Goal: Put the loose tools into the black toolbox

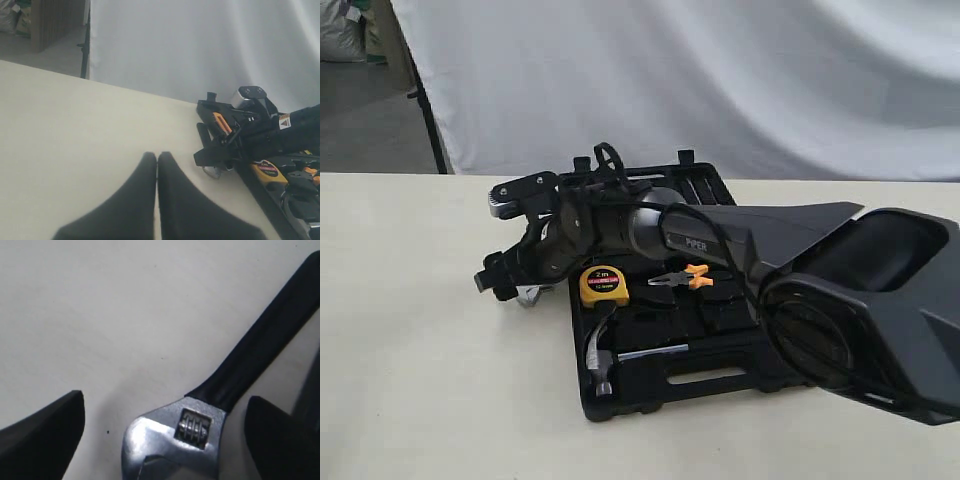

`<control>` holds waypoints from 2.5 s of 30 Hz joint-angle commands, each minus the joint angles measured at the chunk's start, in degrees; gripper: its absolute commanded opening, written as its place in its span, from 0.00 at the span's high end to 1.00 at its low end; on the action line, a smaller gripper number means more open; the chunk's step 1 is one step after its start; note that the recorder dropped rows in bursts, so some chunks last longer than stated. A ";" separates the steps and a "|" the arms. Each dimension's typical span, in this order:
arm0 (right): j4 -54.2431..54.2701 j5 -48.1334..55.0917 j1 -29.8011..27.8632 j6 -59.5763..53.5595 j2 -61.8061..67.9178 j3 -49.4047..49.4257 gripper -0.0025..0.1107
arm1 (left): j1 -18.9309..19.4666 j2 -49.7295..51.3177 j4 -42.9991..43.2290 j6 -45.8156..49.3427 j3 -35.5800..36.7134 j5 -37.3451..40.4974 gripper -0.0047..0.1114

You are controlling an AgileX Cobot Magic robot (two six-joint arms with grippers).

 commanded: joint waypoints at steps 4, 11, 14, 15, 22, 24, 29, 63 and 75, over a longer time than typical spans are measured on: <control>0.38 2.96 0.18 -0.45 2.30 -0.11 0.31 | 1.45 -0.18 0.25 -0.27 -0.15 -0.41 0.95; 0.38 6.94 1.43 -2.60 2.43 -0.11 0.73 | 1.45 -0.18 0.25 -0.27 -0.15 -0.41 0.95; 0.66 11.93 2.60 -2.60 2.43 -0.11 0.88 | 1.45 -0.18 0.25 -0.27 -0.15 -0.41 0.95; 0.83 14.19 3.21 -2.60 2.32 -0.11 0.93 | 1.45 -0.18 0.25 -0.27 -0.15 -0.41 0.95; 1.16 29.96 7.04 -3.09 -0.09 -0.11 0.98 | 1.45 -0.18 0.25 -0.27 -0.15 -0.41 0.95; 1.04 33.84 7.25 -3.58 -1.19 -0.11 0.98 | 1.45 -0.18 0.25 -0.27 -0.15 -0.41 0.95; 1.68 42.97 7.25 -4.86 -3.42 -0.11 0.98 | 1.45 -0.18 0.25 -0.27 -0.15 -0.41 0.95; 6.85 28.10 8.58 -20.06 -17.43 7.74 0.86 | 1.45 -0.18 0.25 -0.27 -0.15 -0.41 0.95; -5.23 45.06 14.59 -71.74 -14.13 7.87 0.37 | 1.45 -0.18 0.25 -0.27 -0.15 -0.41 0.95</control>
